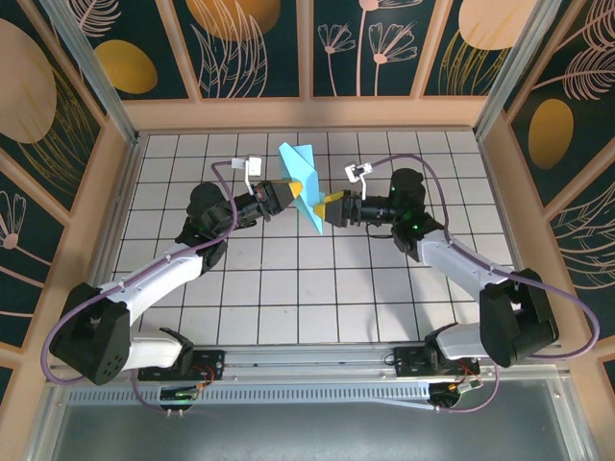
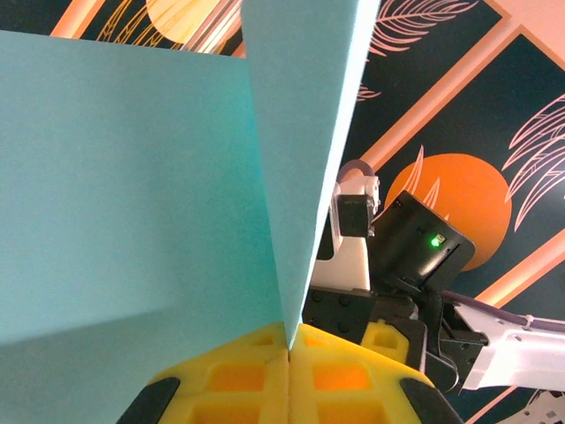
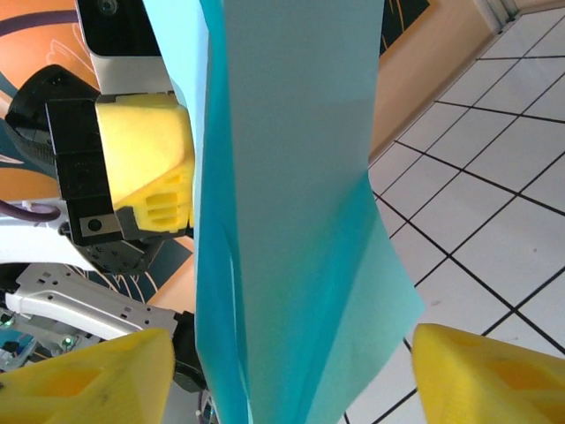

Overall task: Fold a paper plane with a square sheet of paper (fold left side to right side)
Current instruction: Turn over the paper at the center of the table.

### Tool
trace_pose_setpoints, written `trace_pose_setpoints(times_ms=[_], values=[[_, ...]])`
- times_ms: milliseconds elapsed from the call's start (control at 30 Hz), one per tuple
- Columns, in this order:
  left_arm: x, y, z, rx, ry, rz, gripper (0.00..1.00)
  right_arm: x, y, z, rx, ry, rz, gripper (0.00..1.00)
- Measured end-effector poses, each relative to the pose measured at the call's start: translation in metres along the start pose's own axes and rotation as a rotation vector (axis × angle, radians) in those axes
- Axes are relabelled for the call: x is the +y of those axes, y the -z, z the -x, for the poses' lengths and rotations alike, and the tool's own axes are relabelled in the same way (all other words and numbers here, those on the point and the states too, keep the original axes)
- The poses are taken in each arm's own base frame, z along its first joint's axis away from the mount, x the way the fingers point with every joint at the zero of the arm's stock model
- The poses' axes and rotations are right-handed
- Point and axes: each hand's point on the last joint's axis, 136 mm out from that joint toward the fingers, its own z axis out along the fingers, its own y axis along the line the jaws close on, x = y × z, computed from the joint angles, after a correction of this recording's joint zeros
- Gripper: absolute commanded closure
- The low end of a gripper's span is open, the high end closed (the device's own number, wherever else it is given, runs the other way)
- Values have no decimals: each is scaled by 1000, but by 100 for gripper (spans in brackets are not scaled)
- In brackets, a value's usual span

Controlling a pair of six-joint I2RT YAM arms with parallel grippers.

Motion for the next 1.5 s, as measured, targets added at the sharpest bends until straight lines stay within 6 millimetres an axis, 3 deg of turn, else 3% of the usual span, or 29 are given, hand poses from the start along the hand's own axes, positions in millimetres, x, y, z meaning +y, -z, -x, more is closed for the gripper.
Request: trace_pose_setpoints(times_ms=[300, 567, 600, 733, 933, 1067, 1300, 1367, 1500], values=[[6, -2, -3, 8, 13, 9, 92, 7, -4, 17, -17, 28, 20, 58], [10, -3, -5, 14, 16, 17, 85, 8, -5, 25, -25, 46, 9, 86], [10, -3, -5, 13, 14, 18, 83, 7, -6, 24, -23, 44, 3, 89], [16, -3, -4, 6, -4, 47, 58, 1, -6, 25, -17, 41, -31, 98], [39, 6, 0, -34, -28, 213, 47, -20, -5, 21, -9, 29, -151, 100], [46, 32, 16, -136, -85, 362, 40, -36, -6, 23, -4, 44, -303, 100], [63, 105, 34, -344, -154, 671, 31, -65, -18, 31, 38, 145, -781, 100], [69, 126, 36, -391, -162, 757, 30, -82, -20, 26, 73, 177, -938, 100], [78, 172, 36, -484, -172, 930, 28, -127, -13, -11, 231, 256, -1269, 100]])
